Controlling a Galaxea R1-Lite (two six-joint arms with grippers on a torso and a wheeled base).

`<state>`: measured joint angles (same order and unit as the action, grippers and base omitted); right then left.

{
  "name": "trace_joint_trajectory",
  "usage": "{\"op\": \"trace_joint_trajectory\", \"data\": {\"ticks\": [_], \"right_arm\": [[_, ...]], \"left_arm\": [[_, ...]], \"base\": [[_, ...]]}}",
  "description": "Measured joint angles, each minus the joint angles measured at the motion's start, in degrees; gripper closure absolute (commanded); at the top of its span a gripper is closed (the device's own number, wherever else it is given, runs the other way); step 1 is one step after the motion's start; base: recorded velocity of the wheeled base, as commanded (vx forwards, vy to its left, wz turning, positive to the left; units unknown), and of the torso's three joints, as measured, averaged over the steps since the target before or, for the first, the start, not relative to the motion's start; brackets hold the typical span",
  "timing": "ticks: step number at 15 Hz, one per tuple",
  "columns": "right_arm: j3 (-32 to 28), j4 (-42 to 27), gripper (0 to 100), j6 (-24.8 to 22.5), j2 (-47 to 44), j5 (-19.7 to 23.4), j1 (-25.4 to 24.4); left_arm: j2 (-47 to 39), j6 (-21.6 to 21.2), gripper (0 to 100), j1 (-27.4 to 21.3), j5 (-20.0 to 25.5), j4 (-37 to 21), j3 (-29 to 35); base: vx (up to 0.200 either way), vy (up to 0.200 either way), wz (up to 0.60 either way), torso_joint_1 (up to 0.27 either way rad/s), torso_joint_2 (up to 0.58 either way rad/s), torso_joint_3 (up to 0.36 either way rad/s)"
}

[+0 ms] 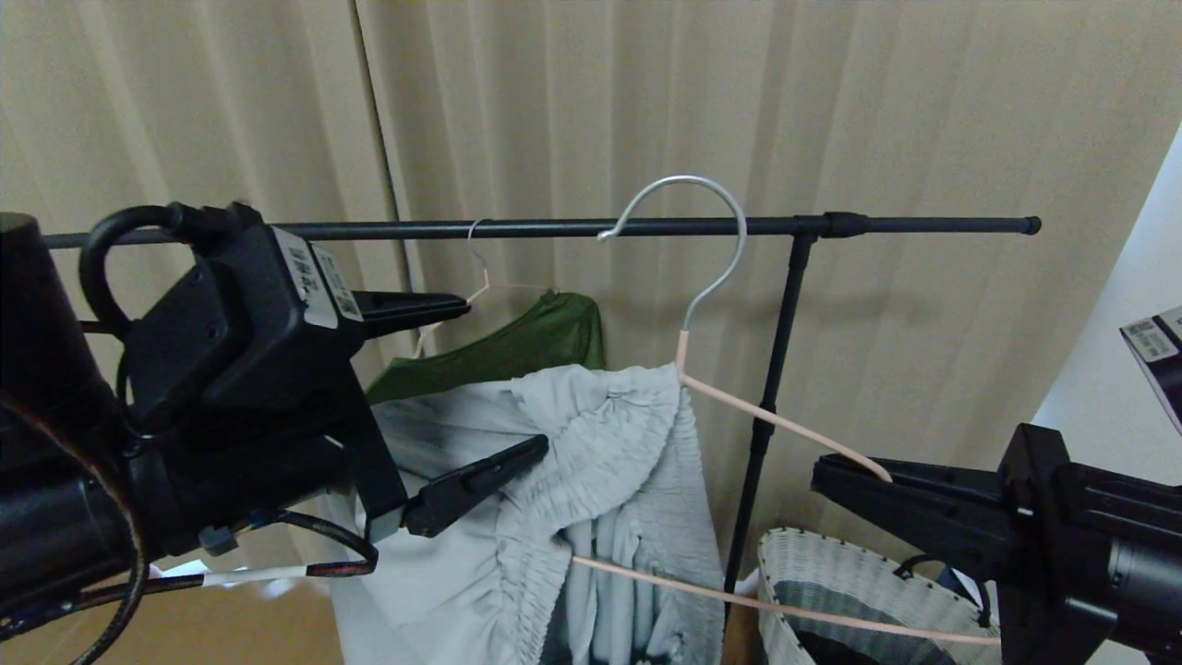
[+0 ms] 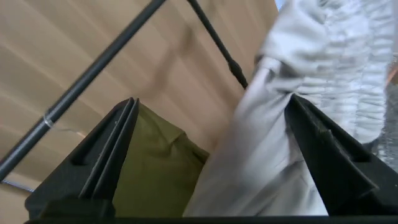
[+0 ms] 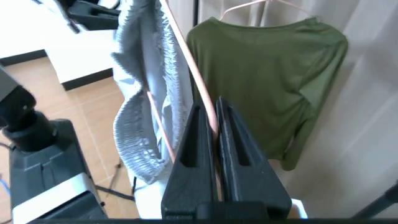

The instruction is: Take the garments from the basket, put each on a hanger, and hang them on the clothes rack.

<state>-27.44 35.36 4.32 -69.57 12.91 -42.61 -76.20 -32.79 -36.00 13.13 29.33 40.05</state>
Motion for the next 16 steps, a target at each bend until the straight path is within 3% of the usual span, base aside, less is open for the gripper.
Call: {"op": "trace_joint_trajectory", "data": {"ticks": [3,4,14,15,16], "right_arm": [[0.1,0.0,100,-0.2,-0.2,2.5,-0.1],[0.1,0.0,100,-0.2,-0.2,2.7,-0.1],[0.2,0.0,100,-1.0,0.1,3.6,0.0],[0.2,0.0,0,-1.1,0.1,3.6,0.0],[0.0,0.3,0,-1.1,0.2,3.6,0.1]], "left_arm": [[-1.3,0.0,0,0.0,0.1,0.0,0.2],[-1.6,-0.1,100,0.0,0.2,0.0,0.2],[-2.4,0.1,100,0.1,0.0,0.1,-0.1],[-2.3,0.2,100,0.1,0.0,0.1,-0.1],[-2.3,0.2,100,0.2,-0.2,-0.1,-0.2]], "base": [[0.0,0.0,0.0,0.0,0.0,0.0],[0.0,0.0,0.0,0.0,0.0,0.0],[0.0,0.0,0.0,0.0,0.0,0.0],[0.0,0.0,0.0,0.0,0.0,0.0],[0.0,0.0,0.0,0.0,0.0,0.0]]}}
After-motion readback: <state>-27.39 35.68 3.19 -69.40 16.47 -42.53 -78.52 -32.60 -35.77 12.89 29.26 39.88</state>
